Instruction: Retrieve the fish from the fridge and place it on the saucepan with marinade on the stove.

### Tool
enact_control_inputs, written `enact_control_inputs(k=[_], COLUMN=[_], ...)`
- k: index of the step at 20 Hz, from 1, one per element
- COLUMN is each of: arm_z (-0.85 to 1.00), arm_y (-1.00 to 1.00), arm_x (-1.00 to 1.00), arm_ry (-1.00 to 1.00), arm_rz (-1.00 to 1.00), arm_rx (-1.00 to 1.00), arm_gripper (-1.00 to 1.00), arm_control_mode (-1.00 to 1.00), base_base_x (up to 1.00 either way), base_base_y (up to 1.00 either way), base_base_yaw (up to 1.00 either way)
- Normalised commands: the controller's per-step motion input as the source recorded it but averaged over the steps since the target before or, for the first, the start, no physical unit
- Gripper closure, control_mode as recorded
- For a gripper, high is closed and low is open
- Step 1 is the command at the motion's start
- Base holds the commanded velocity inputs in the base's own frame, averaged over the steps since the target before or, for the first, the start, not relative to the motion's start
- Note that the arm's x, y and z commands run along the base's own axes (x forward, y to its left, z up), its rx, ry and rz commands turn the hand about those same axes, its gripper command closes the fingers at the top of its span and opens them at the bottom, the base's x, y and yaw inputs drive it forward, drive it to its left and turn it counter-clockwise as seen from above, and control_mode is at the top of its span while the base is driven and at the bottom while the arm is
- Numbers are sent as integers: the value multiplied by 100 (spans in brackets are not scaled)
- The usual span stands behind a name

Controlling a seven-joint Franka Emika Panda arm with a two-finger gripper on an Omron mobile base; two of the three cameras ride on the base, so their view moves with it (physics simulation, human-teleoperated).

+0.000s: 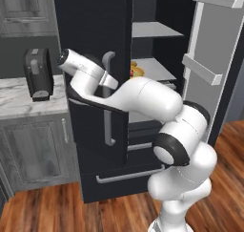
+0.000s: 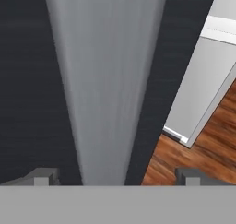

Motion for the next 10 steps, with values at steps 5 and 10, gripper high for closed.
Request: enact_control_inputs(k=[5,10], arm_z=[7,6], arm_y=[32,-31], arm_x=[-37,-100], arm_ry=[-11,-9], arm_rz=[0,0], arm_rx=[0,0], arm_gripper=[-100,-100], arm_control_mode=[-100,-100], base_base_x=[0,0], base_base_y=[0,0], base_base_yaw=[0,0])
